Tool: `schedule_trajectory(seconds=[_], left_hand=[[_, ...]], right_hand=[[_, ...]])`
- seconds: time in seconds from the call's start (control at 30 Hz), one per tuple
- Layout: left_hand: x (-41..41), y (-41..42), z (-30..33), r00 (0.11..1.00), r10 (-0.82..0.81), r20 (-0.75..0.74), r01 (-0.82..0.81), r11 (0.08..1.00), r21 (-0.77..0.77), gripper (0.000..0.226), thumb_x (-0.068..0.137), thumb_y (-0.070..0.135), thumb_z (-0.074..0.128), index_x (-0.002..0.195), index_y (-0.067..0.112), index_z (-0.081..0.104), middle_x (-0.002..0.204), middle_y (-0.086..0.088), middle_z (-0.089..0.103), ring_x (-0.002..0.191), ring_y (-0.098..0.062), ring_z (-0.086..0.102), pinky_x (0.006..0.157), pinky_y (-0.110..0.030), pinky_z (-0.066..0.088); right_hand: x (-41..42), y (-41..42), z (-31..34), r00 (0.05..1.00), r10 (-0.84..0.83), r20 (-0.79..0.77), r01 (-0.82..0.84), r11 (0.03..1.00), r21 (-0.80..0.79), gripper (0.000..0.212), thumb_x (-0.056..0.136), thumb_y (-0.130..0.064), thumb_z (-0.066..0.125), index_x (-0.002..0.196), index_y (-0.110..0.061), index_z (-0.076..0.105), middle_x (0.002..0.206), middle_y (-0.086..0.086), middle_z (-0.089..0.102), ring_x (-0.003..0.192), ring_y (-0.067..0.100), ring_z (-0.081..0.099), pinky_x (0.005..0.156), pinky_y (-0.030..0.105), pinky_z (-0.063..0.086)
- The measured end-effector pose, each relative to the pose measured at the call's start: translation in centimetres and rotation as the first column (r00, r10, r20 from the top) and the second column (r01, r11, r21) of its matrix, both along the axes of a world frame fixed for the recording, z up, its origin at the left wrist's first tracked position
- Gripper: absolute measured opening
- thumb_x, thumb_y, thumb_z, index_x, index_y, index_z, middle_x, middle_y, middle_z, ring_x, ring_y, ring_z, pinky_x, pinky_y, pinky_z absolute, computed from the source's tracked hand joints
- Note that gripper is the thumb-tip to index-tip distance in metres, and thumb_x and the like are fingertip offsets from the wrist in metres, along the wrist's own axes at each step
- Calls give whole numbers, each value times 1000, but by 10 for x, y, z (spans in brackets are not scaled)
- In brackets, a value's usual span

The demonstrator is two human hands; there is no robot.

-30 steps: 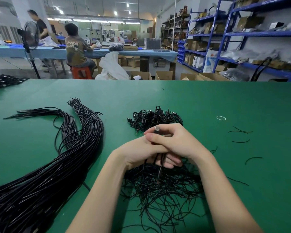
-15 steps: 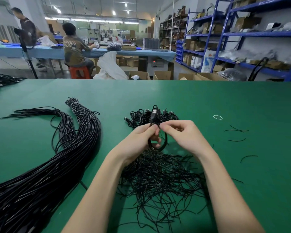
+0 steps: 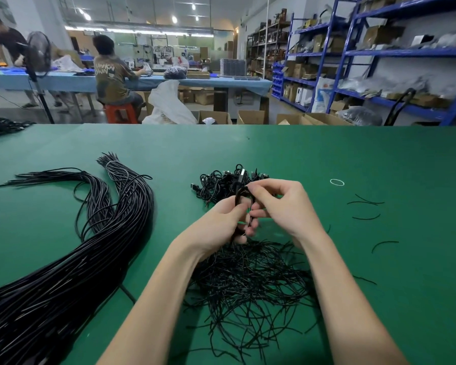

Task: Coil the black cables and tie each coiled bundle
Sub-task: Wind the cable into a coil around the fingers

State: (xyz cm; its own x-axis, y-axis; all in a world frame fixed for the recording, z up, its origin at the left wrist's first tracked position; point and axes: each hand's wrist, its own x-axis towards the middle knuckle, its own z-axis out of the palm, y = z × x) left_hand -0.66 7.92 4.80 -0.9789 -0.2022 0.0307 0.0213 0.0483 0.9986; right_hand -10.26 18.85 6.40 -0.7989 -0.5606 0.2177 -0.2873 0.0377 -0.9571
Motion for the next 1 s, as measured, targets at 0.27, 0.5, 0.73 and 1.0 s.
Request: schedule_trajectory(seconds=[0.27, 0.5, 0.73, 1.0], left_hand=[[-6, 4, 1, 984, 72, 161, -27, 963, -267, 24, 109, 27, 28, 95, 16, 44, 71, 4, 47, 50, -6, 39, 45, -18, 35], [-6, 5, -4, 989, 84, 119, -105, 976, 189, 13, 108, 21, 40, 96, 15, 40, 73, 1, 52, 55, -7, 44, 51, -19, 40], [-6, 0, -6, 992, 98, 78, -117, 948, 297, 18, 101, 5, 53, 86, 10, 45, 75, -8, 62, 59, -12, 49, 55, -22, 46], [-1, -22, -9, 942, 306, 134, -332, 811, 482, 16, 93, 0, 64, 80, 6, 58, 70, -7, 70, 57, -9, 63, 57, -17, 56]], right_hand=[[3, -7, -4, 995, -99, -28, 101, 986, 131, 33, 84, -37, 81, 64, -14, 71, 49, -4, 61, 44, 7, 53, 54, 18, 44], [-9, 2, -11, 979, -143, 146, 129, 987, 99, 25, 87, -28, 81, 73, -12, 67, 46, -10, 58, 42, 2, 52, 54, 18, 47], [-9, 4, -14, 955, -136, 264, 144, 990, -8, 20, 86, -19, 83, 82, -4, 70, 51, -4, 63, 45, 5, 60, 49, 14, 49], [-13, 11, -10, 963, 17, 269, -70, 980, 188, 34, 89, -34, 78, 113, -13, 66, 93, 5, 78, 75, 14, 77, 67, 27, 62]])
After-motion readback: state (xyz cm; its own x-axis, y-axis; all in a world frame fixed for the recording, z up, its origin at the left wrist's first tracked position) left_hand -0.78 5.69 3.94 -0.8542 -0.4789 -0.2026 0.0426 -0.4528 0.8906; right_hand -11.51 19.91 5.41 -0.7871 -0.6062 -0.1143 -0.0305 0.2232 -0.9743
